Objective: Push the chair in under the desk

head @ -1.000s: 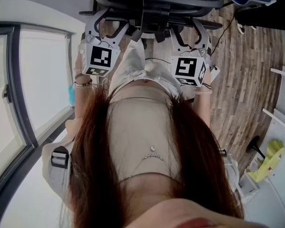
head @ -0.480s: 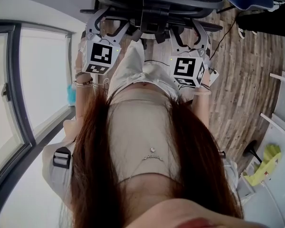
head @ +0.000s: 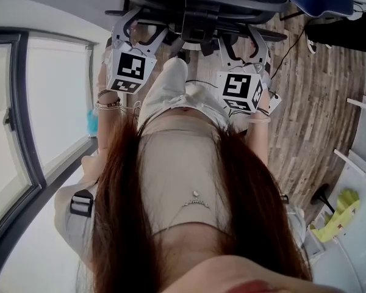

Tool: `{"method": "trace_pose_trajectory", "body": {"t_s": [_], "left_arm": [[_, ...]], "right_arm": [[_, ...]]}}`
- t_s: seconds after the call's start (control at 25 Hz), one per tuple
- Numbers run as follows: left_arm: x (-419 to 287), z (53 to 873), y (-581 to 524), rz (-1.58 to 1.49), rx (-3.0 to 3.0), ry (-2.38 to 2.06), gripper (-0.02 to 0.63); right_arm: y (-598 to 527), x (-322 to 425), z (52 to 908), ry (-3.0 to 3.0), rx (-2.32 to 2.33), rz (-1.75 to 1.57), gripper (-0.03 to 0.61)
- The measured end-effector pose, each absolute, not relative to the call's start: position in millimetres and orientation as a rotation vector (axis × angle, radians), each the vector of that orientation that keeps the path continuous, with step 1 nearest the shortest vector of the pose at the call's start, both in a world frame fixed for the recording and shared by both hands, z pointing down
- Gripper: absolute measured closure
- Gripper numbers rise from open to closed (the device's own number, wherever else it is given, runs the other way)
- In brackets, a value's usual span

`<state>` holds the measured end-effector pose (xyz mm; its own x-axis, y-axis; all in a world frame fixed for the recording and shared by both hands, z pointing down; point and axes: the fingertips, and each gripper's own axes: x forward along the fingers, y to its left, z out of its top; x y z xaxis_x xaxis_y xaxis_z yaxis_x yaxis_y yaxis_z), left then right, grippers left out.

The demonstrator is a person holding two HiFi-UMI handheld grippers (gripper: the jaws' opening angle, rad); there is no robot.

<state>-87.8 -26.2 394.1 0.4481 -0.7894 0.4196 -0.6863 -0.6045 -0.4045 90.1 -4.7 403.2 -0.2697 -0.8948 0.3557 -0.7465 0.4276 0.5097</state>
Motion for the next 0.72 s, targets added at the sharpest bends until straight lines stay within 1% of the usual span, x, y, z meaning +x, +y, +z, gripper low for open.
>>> {"method": "trace_pose_trajectory", "body": {"t_s": [0.72], "left_arm": [[-83.1,393.5,-68.4,-0.882,-2.54,1.272,0.327]], "right_arm": [[-45.7,94.8,403.6,-2.068,1.387,-0.296,0.307]]}}
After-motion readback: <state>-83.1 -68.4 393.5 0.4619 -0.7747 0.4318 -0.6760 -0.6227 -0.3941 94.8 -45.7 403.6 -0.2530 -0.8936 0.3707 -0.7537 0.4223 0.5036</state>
